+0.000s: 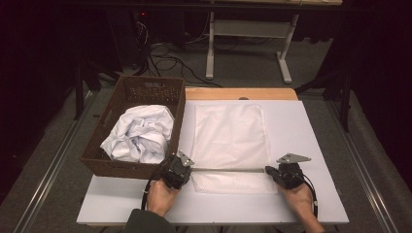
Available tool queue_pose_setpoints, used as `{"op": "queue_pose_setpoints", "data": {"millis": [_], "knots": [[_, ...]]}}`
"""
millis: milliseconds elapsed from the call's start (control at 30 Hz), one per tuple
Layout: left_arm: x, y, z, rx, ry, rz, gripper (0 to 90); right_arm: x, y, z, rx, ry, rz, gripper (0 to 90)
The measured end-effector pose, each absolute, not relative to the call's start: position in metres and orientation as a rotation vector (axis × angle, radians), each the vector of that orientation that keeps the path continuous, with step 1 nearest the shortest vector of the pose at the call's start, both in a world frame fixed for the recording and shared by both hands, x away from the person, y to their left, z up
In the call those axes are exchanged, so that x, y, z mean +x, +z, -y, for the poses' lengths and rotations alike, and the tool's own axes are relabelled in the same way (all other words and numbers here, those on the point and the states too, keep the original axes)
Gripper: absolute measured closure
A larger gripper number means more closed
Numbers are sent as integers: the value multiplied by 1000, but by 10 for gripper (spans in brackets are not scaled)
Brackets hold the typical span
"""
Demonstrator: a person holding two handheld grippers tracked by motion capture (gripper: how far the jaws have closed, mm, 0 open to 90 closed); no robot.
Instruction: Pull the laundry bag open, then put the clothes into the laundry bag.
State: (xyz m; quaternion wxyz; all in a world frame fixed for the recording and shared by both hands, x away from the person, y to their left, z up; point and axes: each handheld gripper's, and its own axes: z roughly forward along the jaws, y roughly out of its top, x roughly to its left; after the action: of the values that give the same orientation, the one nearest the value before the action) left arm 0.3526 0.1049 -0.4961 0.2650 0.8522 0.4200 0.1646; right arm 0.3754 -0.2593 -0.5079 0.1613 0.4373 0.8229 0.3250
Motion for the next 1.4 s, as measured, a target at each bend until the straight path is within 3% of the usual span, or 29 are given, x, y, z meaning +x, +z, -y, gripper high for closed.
{"op": "queue_pose_setpoints", "data": {"millis": [67,167,533,900,1400], "knots": [[353,-497,-105,2306,437,-1132,842,375,-508,260,1257,936,-2347,900],[354,-499,-104,2298,400,-1138,756,374,-507,259,1242,932,-2347,898],[352,-487,-103,2183,351,-1120,496,367,-498,254,1178,965,-2348,704],[351,-479,-99,2119,295,-1087,430,365,-493,253,1186,1007,-2318,644],[352,-483,-51,2124,225,-996,450,369,-492,246,1191,1025,-2326,550]]}}
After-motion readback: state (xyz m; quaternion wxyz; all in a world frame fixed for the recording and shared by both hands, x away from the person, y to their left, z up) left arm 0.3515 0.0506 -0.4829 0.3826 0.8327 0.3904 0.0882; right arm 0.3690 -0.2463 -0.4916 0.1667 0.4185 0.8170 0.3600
